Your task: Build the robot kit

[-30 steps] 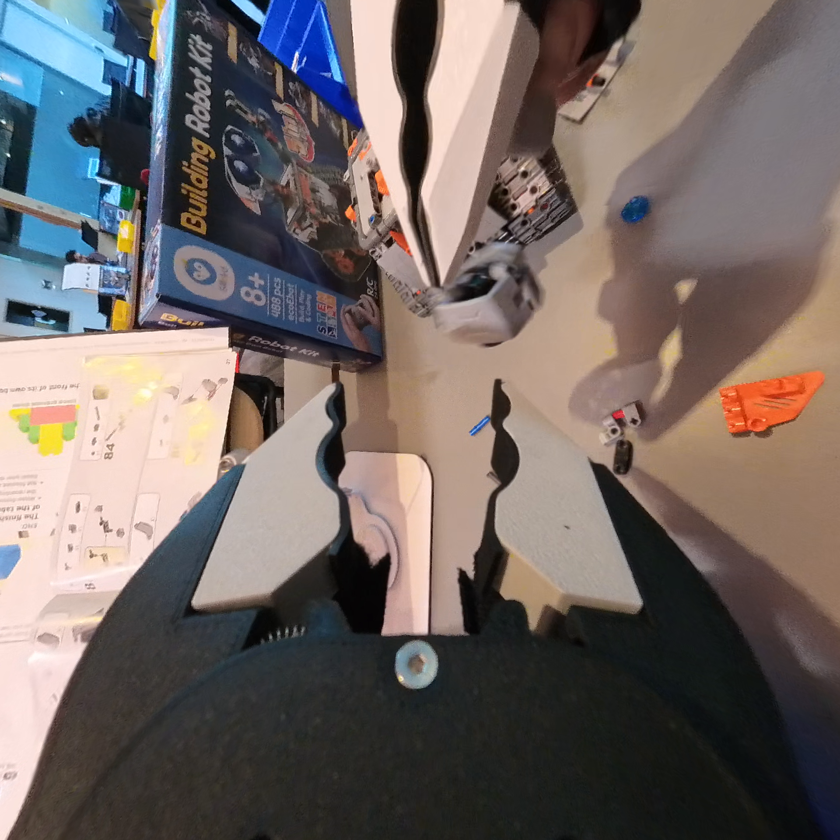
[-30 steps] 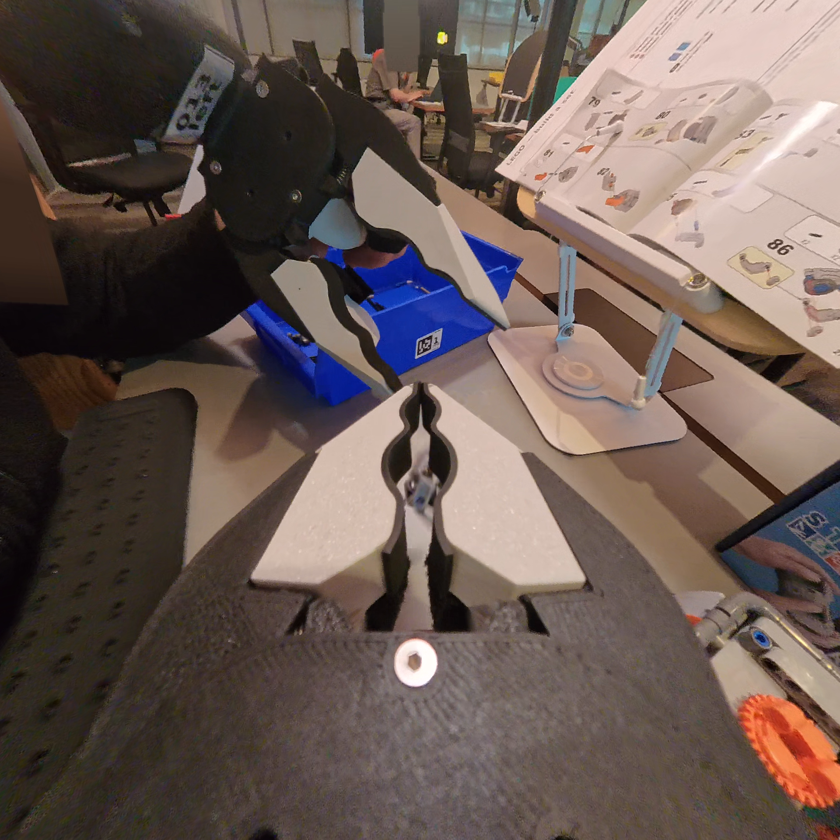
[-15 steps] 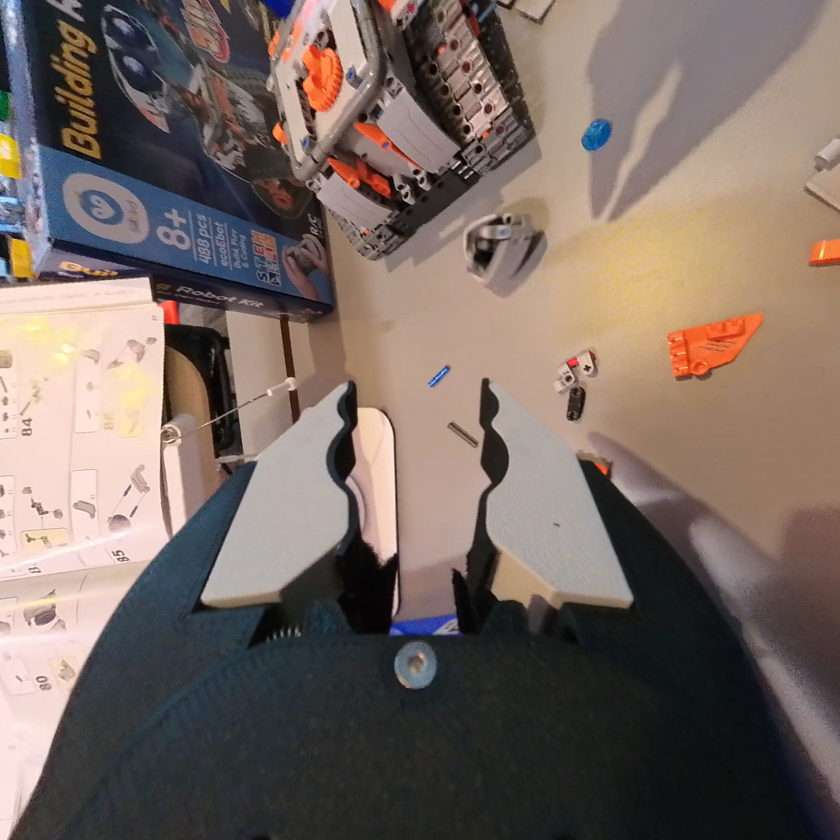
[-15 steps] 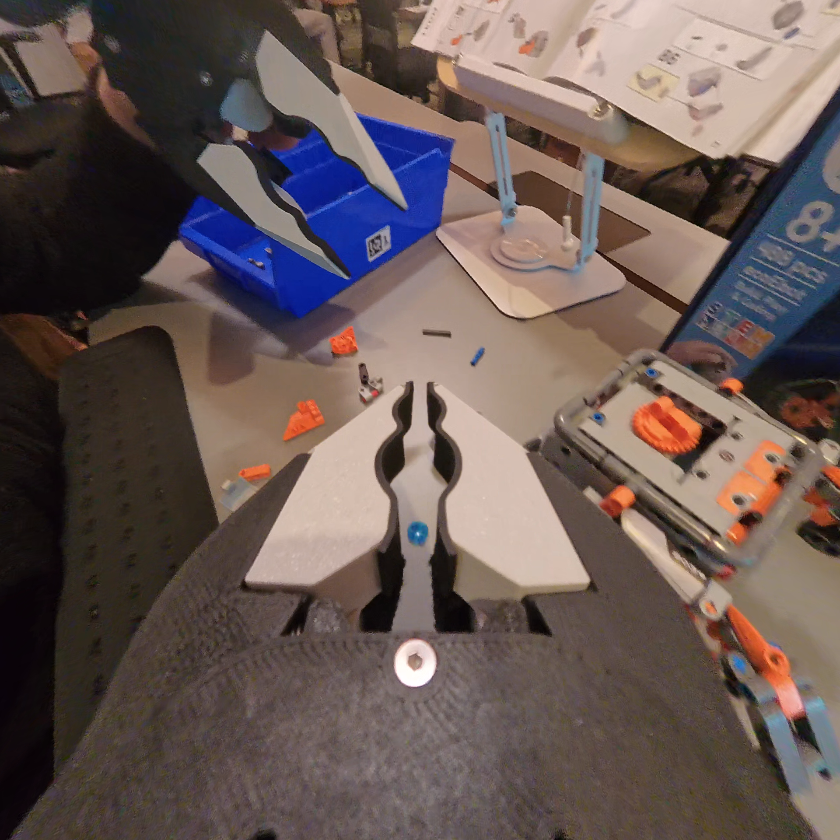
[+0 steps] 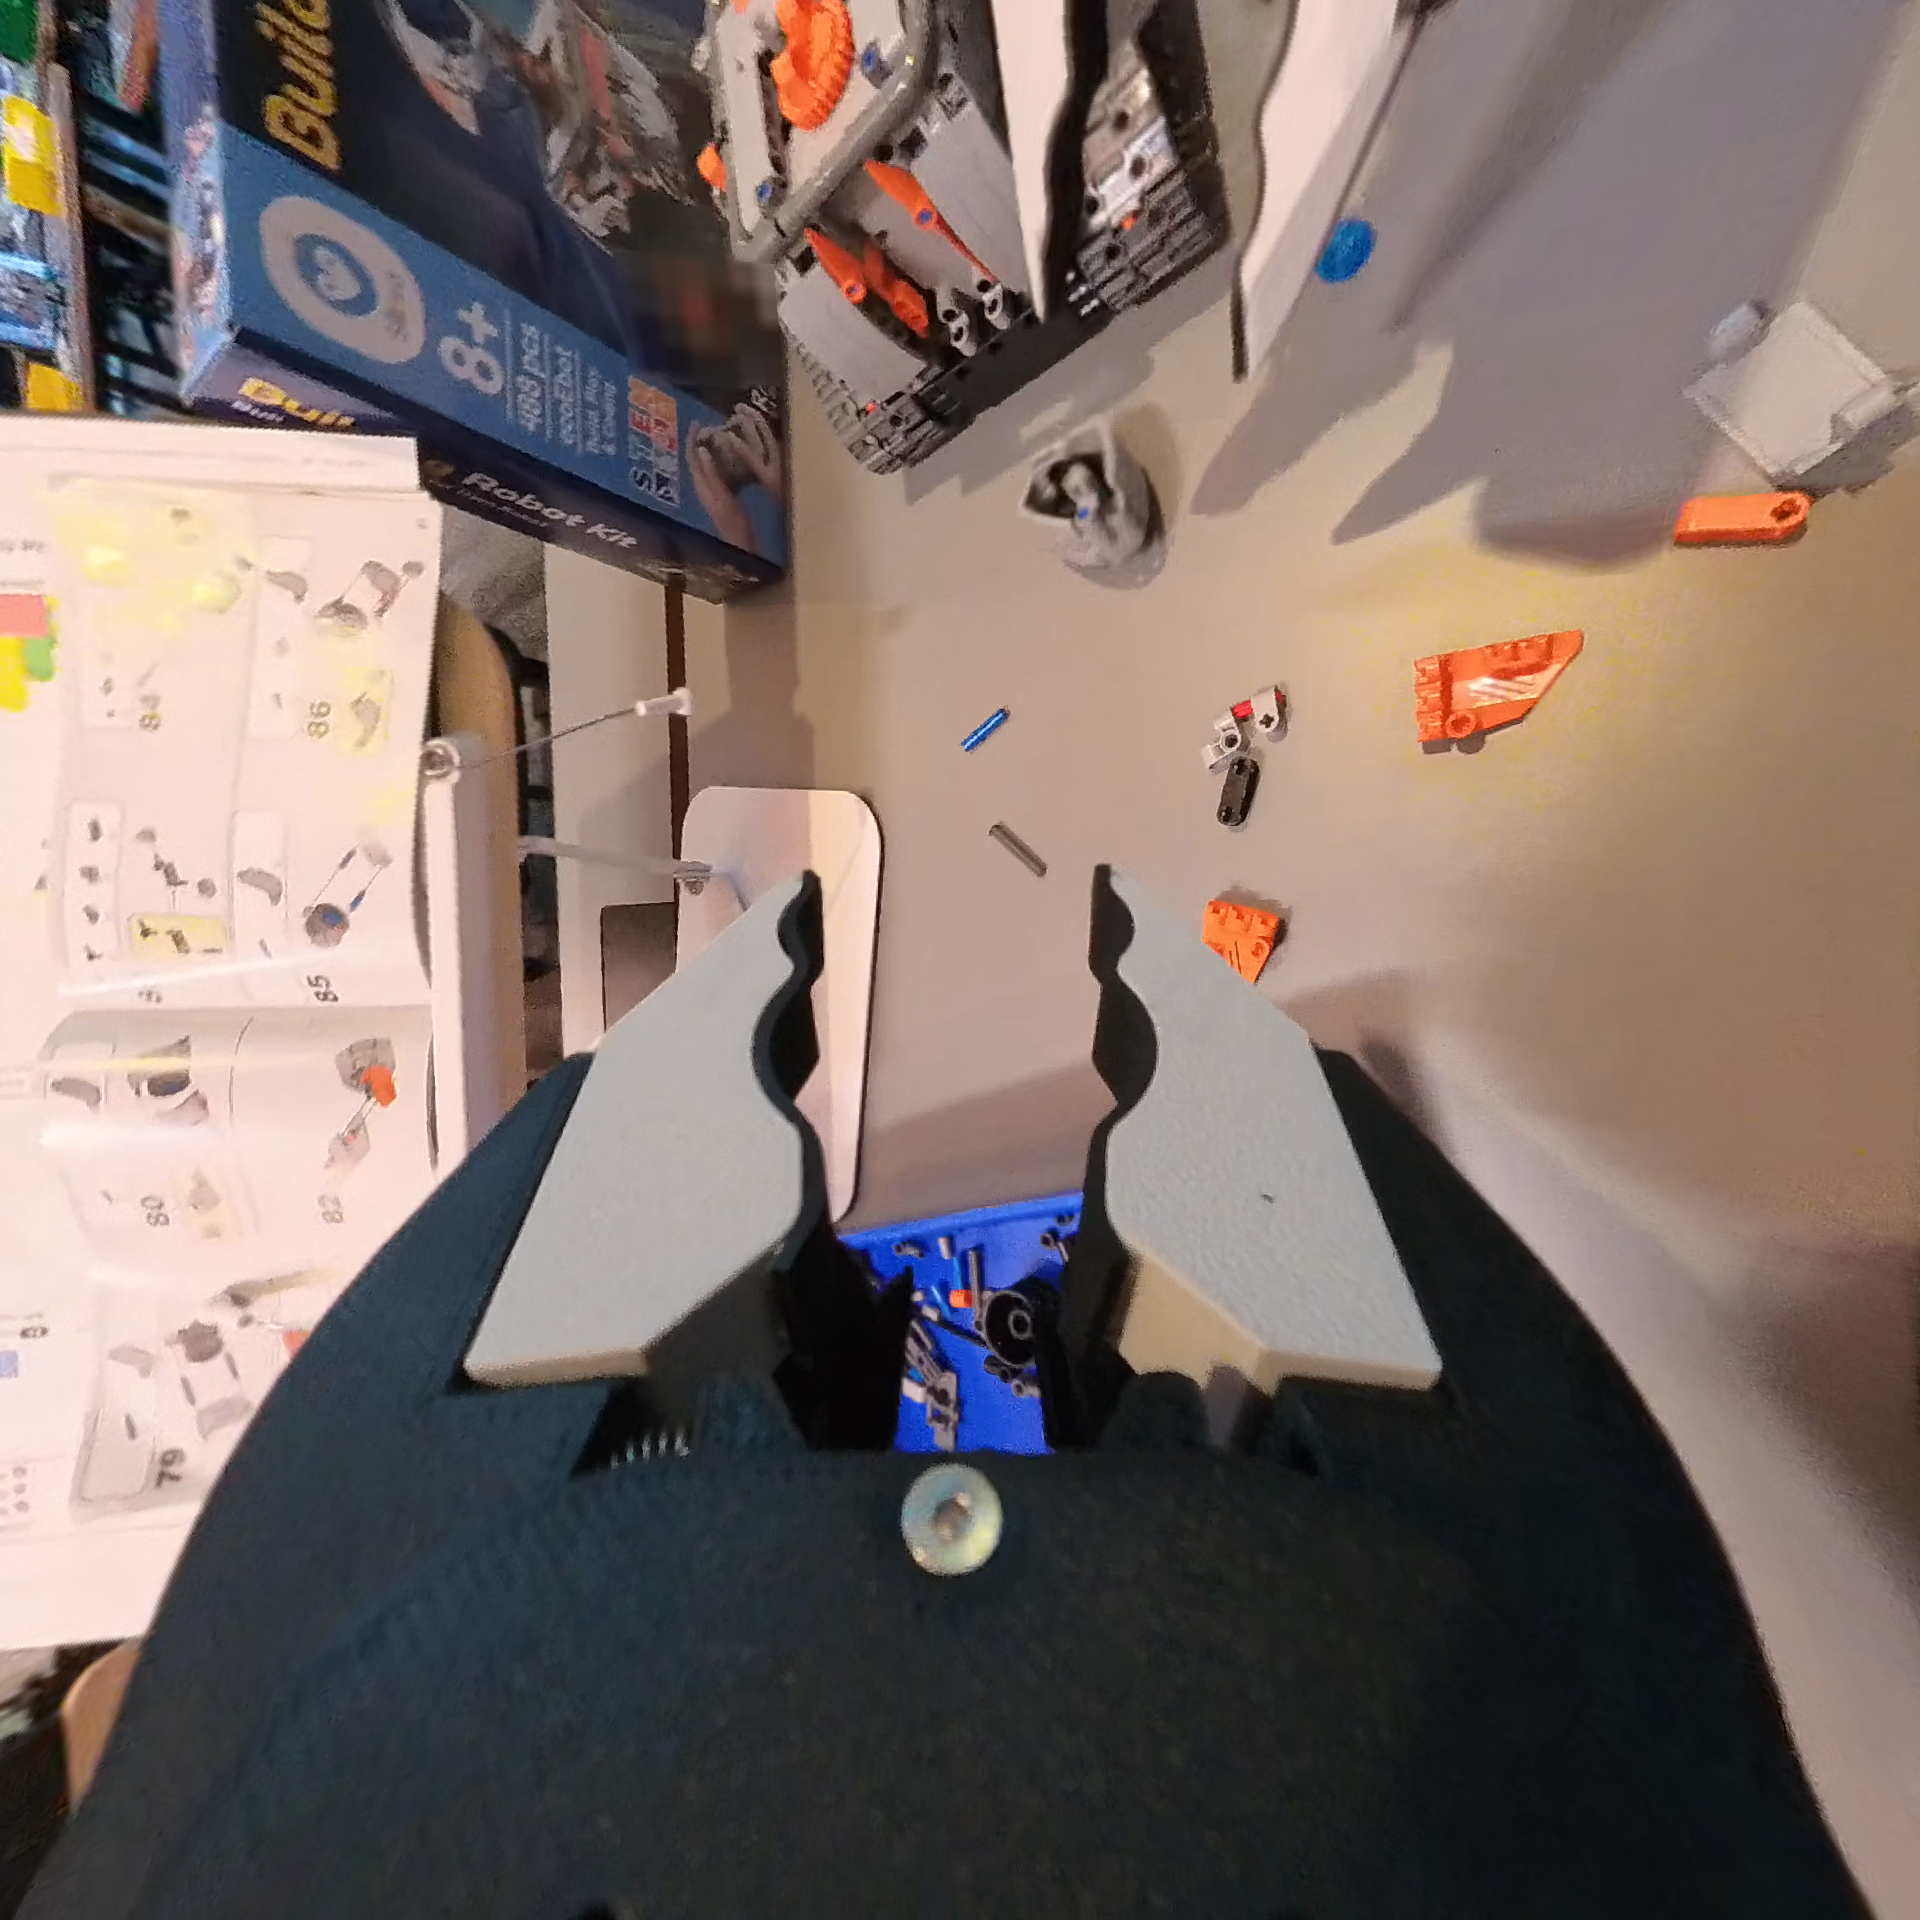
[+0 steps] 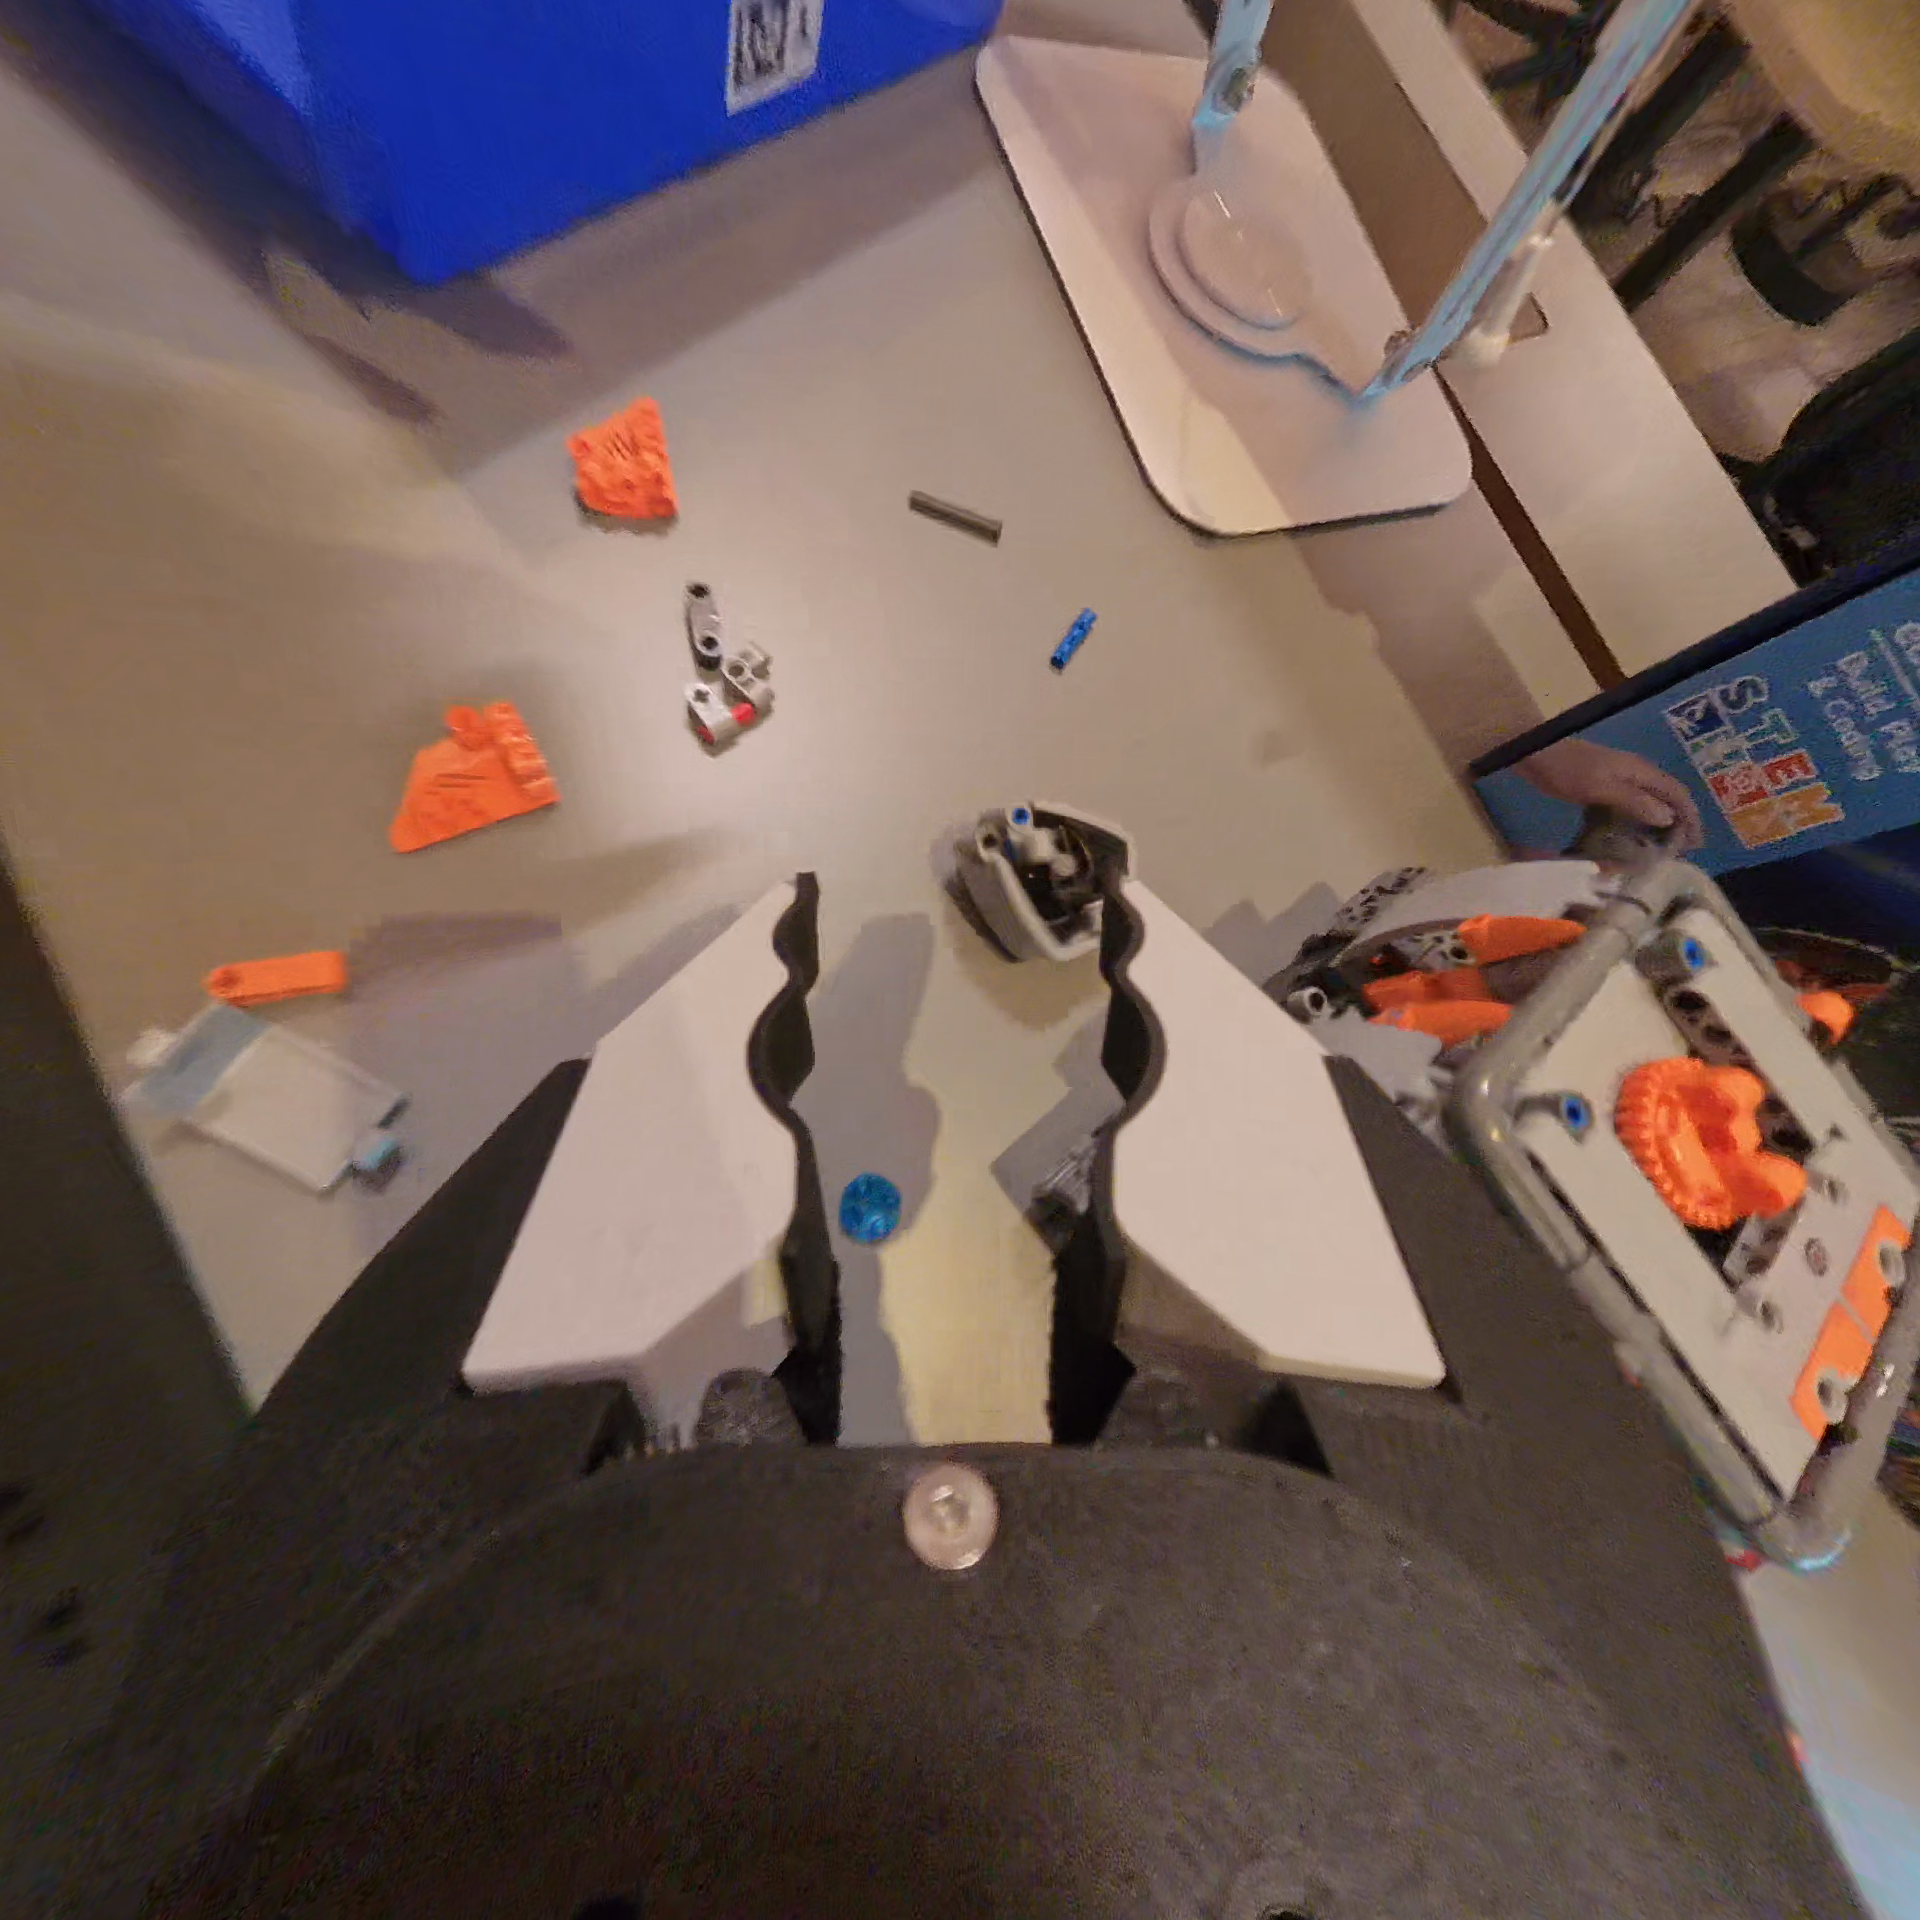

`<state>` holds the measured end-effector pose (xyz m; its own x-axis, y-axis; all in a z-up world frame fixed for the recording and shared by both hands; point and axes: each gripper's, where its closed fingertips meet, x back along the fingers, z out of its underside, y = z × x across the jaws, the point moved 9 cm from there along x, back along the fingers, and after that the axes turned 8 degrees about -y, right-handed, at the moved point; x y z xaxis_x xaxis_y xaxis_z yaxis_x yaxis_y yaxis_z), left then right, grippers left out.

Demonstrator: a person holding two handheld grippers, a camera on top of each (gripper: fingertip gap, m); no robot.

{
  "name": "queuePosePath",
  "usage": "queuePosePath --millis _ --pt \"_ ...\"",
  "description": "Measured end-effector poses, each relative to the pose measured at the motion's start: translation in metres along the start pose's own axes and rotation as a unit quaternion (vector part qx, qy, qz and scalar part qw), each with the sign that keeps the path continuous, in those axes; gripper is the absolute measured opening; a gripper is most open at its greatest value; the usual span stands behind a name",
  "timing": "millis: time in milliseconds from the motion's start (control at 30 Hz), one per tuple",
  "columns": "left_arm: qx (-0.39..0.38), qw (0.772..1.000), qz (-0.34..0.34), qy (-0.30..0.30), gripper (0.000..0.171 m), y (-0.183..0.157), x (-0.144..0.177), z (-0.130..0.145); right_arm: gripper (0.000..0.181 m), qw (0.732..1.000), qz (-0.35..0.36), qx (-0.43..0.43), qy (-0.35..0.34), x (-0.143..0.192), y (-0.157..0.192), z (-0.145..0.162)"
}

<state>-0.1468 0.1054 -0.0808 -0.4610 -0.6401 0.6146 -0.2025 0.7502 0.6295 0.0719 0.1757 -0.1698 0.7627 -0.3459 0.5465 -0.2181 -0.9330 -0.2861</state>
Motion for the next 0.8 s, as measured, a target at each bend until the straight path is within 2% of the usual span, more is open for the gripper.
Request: queuePosePath --millis 100,267,467,633,800 --pt "0.013 1.0 -0.008 -0.003 0.048 -0.002 0.003 0.007 0.053 0.998 0.014 0.03 0.047 -0.024 -0.003 0.0" --pt "0.03 0.999 -0.012 0.006 0.046 -0.01 0.003 0.023 0.053 0.993 -0.019 0.0 0.113 -0.055 -0.003 0.015" --pt "0.052 0.998 -0.016 -0.006 0.045 -0.002 0.007 0.03 0.043 0.993 -0.042 -0.013 0.106 -0.05 -0.004 0.014" --pt "0.081 0.996 -0.039 -0.012 0.045 0.006 0.019 0.039 0.053 0.996 -0.026 -0.018 0.086 -0.037 -0.014 0.006" --pt "0.1 0.993 -0.054 -0.024 0.045 0.0 0.028 0.04 0.056 0.993 -0.043 -0.025 0.107 -0.051 -0.016 0.016"
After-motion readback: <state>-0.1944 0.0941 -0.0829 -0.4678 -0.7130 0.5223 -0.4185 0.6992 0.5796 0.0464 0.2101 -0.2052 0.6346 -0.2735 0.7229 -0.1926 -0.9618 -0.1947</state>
